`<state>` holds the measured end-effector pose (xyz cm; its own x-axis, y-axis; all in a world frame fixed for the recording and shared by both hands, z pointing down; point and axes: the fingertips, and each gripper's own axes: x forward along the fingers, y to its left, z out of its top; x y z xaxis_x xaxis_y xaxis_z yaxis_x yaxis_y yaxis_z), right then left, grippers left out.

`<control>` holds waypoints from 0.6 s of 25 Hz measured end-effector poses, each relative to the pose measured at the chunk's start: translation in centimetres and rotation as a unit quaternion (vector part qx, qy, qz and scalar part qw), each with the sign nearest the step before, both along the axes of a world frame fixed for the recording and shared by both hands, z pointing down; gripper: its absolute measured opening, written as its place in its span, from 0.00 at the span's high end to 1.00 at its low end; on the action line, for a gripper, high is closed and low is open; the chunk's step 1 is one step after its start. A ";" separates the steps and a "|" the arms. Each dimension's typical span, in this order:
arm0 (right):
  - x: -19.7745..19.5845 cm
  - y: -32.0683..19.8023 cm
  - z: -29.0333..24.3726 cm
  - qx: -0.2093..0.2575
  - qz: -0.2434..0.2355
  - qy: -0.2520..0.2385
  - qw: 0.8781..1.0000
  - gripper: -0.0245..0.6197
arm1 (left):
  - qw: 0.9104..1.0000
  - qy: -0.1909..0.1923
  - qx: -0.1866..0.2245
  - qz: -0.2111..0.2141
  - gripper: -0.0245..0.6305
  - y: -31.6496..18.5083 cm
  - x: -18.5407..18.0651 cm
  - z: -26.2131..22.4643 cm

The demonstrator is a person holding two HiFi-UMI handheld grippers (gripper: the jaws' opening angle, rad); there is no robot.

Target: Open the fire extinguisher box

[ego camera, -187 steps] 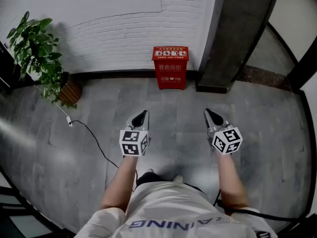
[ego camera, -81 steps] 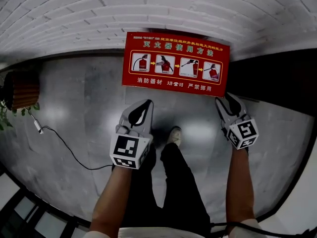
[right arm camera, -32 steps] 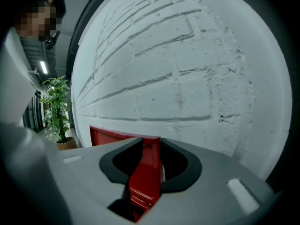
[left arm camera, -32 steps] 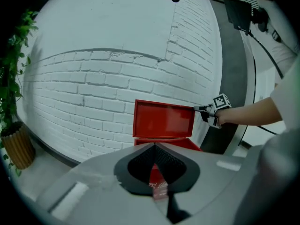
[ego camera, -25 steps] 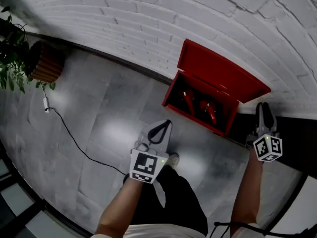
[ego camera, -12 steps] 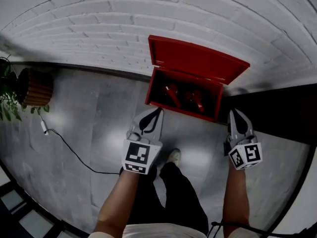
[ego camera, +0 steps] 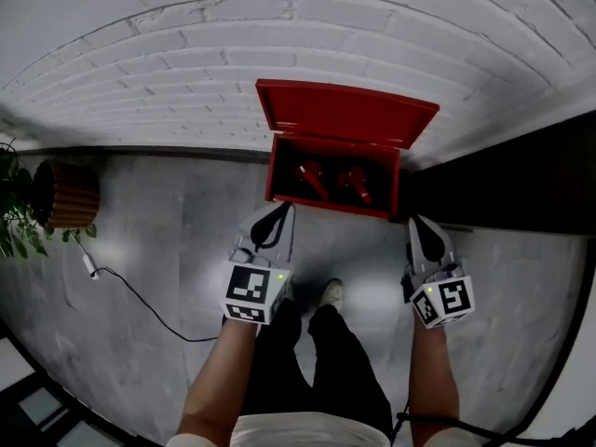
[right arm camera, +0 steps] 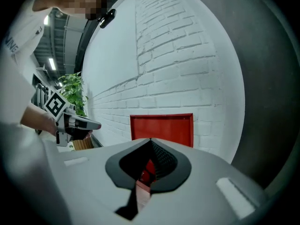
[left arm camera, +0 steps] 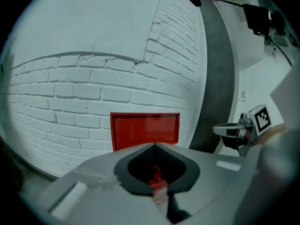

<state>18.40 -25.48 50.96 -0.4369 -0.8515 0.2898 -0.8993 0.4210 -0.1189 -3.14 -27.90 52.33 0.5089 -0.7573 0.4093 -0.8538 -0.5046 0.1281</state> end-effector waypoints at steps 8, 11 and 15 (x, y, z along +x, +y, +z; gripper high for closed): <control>-0.9 1.5 -8.0 0.022 0.003 0.010 1.000 0.95 | 1.000 0.003 -0.001 -0.007 0.95 2.0 -2.1 -7.6; -1.1 2.0 -11.0 0.025 0.004 0.011 1.000 0.95 | 1.000 -0.001 -0.003 -0.007 0.95 2.5 -2.3 -10.4; -1.2 2.4 -14.0 0.031 0.009 0.016 0.999 0.95 | 1.000 -0.005 0.012 -0.003 0.95 2.2 -1.8 -14.4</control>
<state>17.18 -23.04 36.94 -0.4122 -0.8764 0.2492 -0.9100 0.4096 -0.0647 -4.91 -25.74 37.90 0.5006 -0.7697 0.3962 -0.8577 -0.5028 0.1070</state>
